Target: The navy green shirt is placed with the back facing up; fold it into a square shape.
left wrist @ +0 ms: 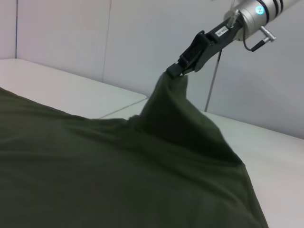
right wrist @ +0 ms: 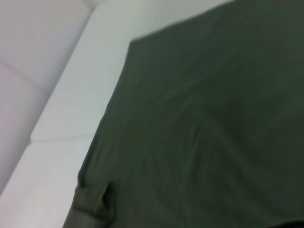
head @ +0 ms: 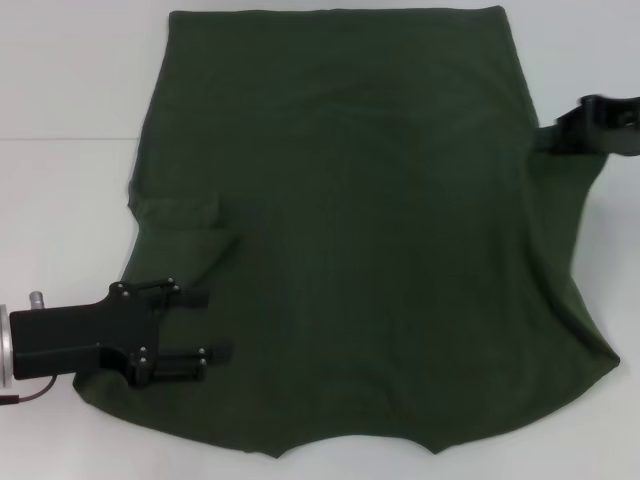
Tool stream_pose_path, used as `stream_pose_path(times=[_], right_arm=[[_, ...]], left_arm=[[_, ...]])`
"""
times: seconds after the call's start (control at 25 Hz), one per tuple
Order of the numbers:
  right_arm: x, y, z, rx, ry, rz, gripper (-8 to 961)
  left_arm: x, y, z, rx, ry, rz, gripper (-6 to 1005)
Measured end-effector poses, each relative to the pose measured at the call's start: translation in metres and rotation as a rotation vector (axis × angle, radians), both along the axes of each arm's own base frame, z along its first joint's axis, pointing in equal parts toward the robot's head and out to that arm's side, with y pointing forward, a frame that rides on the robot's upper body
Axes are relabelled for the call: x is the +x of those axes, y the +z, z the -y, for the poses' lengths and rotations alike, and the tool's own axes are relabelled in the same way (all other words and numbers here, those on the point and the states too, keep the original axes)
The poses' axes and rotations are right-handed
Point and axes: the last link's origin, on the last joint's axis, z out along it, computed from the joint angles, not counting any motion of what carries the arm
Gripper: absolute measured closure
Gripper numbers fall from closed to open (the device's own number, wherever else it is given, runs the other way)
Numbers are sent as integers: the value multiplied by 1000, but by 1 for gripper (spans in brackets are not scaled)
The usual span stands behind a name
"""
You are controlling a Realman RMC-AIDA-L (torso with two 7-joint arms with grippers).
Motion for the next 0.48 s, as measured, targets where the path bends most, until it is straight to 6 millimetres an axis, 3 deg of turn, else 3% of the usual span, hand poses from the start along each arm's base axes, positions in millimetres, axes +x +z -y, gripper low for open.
stream_pose_path(times=[0.28, 0.48], right_arm=[[-15, -44, -1, -114, 29, 69, 883], [-14, -55, -1, -111, 18, 94, 876]], left_arm=[[-1, -1, 2, -4, 3, -2, 193], [-3, -2, 3, -6, 7, -1, 193]])
